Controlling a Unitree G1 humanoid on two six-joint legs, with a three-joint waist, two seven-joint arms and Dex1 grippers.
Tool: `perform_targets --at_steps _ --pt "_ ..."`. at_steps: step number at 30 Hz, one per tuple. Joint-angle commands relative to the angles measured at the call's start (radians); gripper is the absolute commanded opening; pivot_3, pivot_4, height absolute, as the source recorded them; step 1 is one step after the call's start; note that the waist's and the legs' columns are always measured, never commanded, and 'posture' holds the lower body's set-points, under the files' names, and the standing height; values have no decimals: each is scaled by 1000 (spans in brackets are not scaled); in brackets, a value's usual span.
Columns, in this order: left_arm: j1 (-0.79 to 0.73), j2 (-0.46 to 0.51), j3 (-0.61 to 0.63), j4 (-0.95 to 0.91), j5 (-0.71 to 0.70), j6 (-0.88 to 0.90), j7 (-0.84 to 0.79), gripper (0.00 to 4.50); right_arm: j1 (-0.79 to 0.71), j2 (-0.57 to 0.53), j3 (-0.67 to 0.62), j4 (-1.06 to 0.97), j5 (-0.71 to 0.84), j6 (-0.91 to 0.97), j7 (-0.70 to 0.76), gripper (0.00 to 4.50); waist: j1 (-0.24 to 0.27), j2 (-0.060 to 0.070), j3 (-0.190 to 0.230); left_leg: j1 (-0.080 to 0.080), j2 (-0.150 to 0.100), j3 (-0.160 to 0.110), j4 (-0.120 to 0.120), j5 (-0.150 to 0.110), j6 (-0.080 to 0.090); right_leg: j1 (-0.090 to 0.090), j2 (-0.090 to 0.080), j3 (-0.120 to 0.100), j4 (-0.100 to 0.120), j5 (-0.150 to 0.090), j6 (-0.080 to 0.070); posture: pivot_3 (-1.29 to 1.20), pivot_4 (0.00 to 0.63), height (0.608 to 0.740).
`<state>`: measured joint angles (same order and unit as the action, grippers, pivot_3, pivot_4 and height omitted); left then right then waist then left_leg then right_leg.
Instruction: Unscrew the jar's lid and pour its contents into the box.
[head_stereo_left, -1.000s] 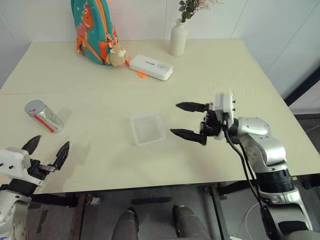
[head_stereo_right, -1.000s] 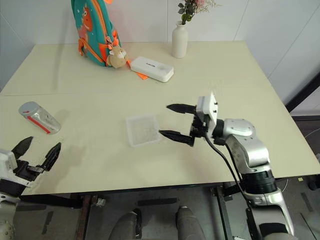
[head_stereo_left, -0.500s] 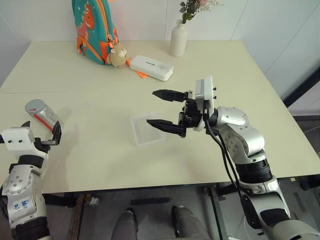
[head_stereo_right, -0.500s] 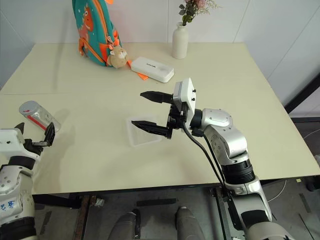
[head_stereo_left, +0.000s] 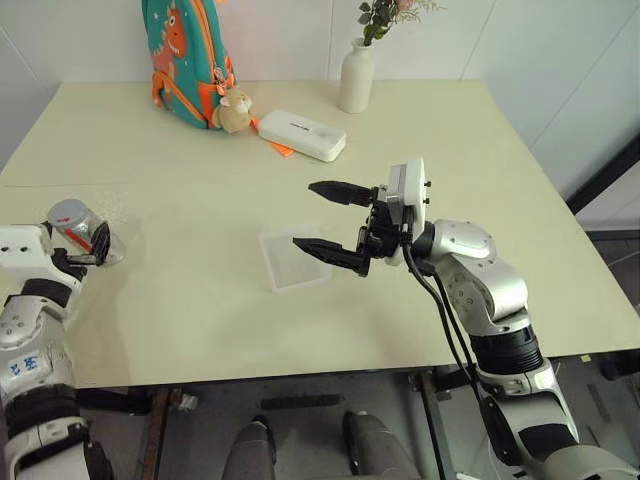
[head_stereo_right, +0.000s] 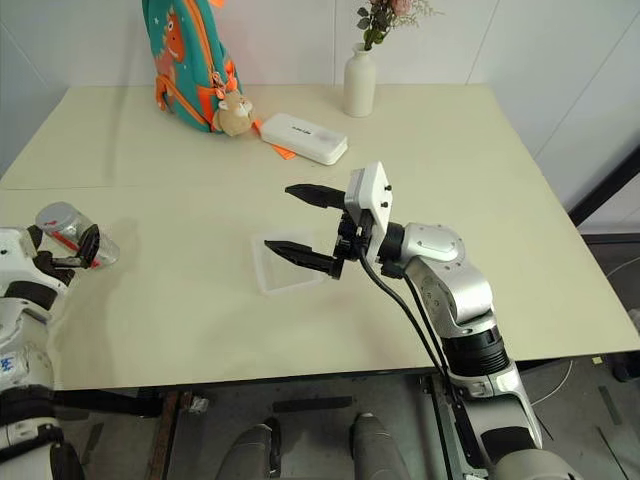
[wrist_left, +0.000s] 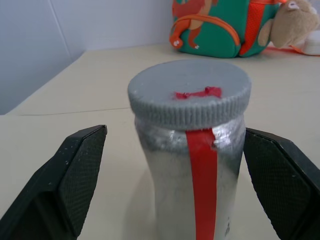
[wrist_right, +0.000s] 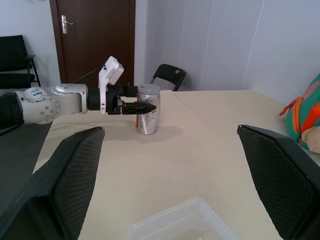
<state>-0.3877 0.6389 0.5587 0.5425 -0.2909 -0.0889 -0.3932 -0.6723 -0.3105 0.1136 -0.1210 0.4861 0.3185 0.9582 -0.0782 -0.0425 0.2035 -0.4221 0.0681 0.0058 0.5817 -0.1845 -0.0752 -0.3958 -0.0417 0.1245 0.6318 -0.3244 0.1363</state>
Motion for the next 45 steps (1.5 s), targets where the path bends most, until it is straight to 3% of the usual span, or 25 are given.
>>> perform_targets --at_steps 1,4,5,14,21,25,34,45 --pt "-47 31 -19 80 2 -53 -35 4485 11 -2 -7 -51 0 -22 -9 4500 0 0 0 0 0 0 0 0 0 0 0 0 0 0 0 0 150 740" --pt "-68 36 -30 122 -3 -69 -55 4485 13 -3 -5 -55 -2 -25 -8 4500 -4 0 0 0 0 0 -1 0 0 0 0 0 0 0 0 0 150 740" --pt "-72 35 -34 131 -3 -73 -58 4303 13 -4 -3 -58 -3 -25 -7 4500 -3 0 0 0 0 0 -1 0 0 -1 0 0 0 0 0 0 150 740" --pt "-56 33 -39 84 -25 -55 -89 1997 15 -11 1 -75 -13 -22 -2 4500 -1 0 0 0 0 0 0 0 0 -1 0 0 2 0 0 0 150 740" --pt "9 12 -183 -450 -119 158 -200 2000 11 -24 -18 -95 8 8 -14 4500 14 0 0 -1 0 0 0 0 0 -1 0 0 2 0 0 0 150 740" --pt "41 26 -287 -637 -202 340 -296 2000 -17 -11 -22 -118 55 90 -47 4500 16 0 0 0 0 1 0 0 0 -1 0 1 2 0 0 0 150 740" --pt "-29 11 -461 -750 -205 476 -413 2000 -108 30 60 -119 27 215 -129 4500 -2 0 0 0 0 0 1 0 0 -2 1 2 4 -1 -1 0 150 740" --pt "-38 -36 -491 -808 -224 534 -422 2000 -168 89 103 -49 -41 264 -213 4500 -4 0 0 -1 0 0 2 0 0 -2 1 2 5 -2 0 0 150 740"
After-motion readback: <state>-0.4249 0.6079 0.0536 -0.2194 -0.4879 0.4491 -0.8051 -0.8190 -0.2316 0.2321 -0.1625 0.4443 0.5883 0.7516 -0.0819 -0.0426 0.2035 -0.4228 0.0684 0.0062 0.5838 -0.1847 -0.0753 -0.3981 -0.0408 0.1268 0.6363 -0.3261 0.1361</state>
